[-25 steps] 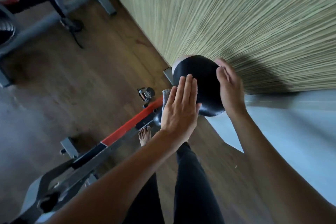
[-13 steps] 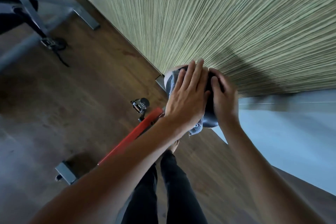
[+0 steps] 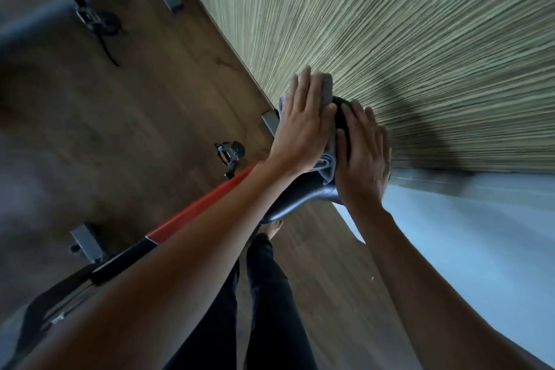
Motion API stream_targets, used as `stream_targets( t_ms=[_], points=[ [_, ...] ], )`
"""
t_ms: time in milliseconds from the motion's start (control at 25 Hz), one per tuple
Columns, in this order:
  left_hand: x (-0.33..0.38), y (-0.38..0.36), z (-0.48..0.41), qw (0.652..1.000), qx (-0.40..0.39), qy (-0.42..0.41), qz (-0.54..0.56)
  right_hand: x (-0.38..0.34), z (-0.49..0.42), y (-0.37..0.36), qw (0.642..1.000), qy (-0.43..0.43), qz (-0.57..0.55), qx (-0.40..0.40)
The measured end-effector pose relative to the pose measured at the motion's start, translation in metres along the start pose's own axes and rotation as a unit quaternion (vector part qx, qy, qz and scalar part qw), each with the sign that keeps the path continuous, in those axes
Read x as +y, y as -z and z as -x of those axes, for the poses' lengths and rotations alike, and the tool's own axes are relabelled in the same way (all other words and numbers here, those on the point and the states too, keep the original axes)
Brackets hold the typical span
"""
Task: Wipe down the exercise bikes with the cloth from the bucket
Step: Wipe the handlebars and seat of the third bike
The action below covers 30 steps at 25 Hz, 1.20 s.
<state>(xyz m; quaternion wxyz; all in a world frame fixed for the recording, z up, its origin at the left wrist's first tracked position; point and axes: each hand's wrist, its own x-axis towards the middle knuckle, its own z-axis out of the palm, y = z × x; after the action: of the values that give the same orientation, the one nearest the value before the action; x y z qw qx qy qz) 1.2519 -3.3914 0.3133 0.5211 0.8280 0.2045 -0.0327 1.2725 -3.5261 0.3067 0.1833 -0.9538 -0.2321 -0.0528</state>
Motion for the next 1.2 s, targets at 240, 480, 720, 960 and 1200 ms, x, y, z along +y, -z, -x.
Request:
stream_targets(
  t_ms=[240,480,720,960,1200],
  points=[
    [-0.007,0.009,0.014,0.983,-0.032,0.096,0.153,-0.005,-0.002,0.002,1.0,0.001,0.009,-0.015],
    [-0.011,0.012,0.021,0.974,-0.069,0.102,0.191,-0.006,-0.001,0.0,0.999,-0.013,0.036,-0.028],
    [-0.031,0.019,0.045,0.958,-0.172,0.091,0.212,0.001,0.002,0.002,0.997,0.051,0.041,-0.038],
    [-0.026,0.026,0.045,0.944,-0.163,0.109,0.266,-0.004,0.0,-0.001,0.998,0.029,0.05,-0.033],
    [-0.043,0.057,0.098,0.937,-0.239,0.092,0.238,-0.005,0.0,0.0,0.998,0.026,0.06,-0.022]
  ],
)
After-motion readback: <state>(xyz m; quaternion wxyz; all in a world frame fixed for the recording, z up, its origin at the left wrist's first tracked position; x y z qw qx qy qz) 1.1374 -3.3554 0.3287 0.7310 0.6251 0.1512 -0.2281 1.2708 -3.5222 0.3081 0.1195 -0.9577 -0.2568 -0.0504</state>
